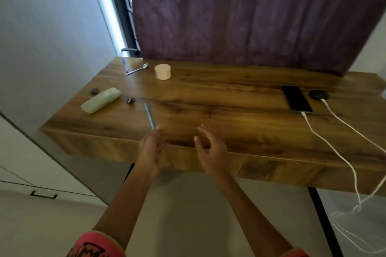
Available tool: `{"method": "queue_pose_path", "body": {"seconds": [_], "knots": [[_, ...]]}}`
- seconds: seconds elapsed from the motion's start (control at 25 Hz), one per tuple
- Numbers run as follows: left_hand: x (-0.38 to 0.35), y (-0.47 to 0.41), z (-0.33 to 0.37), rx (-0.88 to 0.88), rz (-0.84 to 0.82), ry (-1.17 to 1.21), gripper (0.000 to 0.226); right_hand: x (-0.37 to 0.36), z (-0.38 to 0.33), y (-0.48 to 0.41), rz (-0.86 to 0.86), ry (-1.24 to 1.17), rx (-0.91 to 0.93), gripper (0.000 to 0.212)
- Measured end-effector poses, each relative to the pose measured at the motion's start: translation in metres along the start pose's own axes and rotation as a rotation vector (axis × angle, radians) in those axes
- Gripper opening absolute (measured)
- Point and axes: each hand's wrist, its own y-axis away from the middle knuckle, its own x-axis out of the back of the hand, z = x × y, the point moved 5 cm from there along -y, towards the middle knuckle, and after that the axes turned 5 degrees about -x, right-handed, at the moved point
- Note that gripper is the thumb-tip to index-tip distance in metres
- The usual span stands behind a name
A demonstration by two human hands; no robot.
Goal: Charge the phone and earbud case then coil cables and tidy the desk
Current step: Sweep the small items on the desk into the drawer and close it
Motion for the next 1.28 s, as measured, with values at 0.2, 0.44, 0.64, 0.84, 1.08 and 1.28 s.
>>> {"method": "queue_pose_path", "body": {"seconds": [0.2, 0.44, 0.64, 0.84, 1.08, 1.28], "knots": [[0.085, -0.027, -0.046, 0.332, 0.204, 0.292, 0.032, -0.115, 0.059, 0.038, -0.112, -1.221, -1.107, 0.043], [0.143, -0.07, -0.1, 0.516, 0.249, 0.506, 0.091, -0.202, 0.112, 0.056, 0.223, -1.691, -1.36, 0.082], [0.162, -0.12, -0.123, 0.488, 0.162, 0.639, 0.107, -0.225, 0.142, 0.03, 0.366, -1.779, -1.197, 0.11], [0.164, -0.143, -0.122, 0.476, 0.148, 0.644, 0.095, -0.227, 0.151, 0.017, 0.443, -1.791, -1.124, 0.121], [0.167, -0.142, -0.118, 0.481, 0.152, 0.59, 0.096, -0.229, 0.152, 0.017, 0.413, -1.737, -1.133, 0.116], [0.172, -0.141, -0.117, 0.475, 0.16, 0.575, 0.101, -0.229, 0.152, 0.017, 0.383, -1.691, -1.126, 0.116]]}}
